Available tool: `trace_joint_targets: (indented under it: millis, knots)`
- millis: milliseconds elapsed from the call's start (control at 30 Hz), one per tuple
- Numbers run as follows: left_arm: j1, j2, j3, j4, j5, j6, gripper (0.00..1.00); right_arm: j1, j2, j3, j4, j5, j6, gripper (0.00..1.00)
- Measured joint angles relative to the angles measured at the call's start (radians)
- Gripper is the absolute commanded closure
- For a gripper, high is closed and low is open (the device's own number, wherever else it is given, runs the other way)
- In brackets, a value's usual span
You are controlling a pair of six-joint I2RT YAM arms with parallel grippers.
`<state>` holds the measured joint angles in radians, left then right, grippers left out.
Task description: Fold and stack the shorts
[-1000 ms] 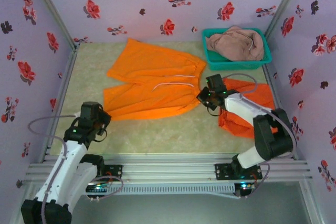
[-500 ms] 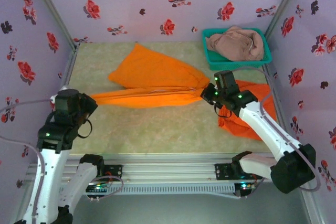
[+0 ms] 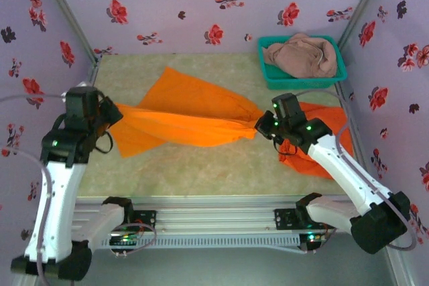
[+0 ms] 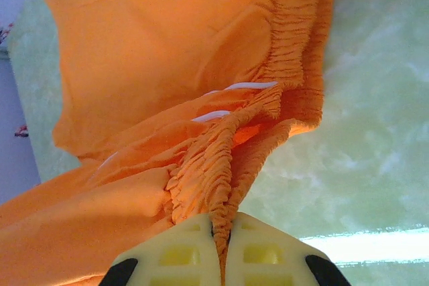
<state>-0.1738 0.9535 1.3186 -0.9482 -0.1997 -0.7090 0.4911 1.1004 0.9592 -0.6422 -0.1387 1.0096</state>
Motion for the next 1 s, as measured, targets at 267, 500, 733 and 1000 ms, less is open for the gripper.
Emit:
trace_joint_targets:
  millis: [267,500,733,1000]
  knots:
    - [0.000,0.313,0.091,0.174,0.002,0.048,1.00,0.005,0.061,-0.017,-0.001,0.045,0.143,1.00]
    - [-0.001,0.589,0.274,0.266,0.032,0.085,1.00,0.004,0.148,-0.017,0.055,0.082,0.253,1.00]
    - [-0.005,0.859,0.473,0.290,0.067,0.100,1.00,-0.037,0.240,0.003,0.103,0.091,0.289,1.00]
    - [-0.011,1.118,0.721,0.283,0.112,0.104,1.00,-0.093,0.321,0.039,0.151,0.090,0.302,1.00]
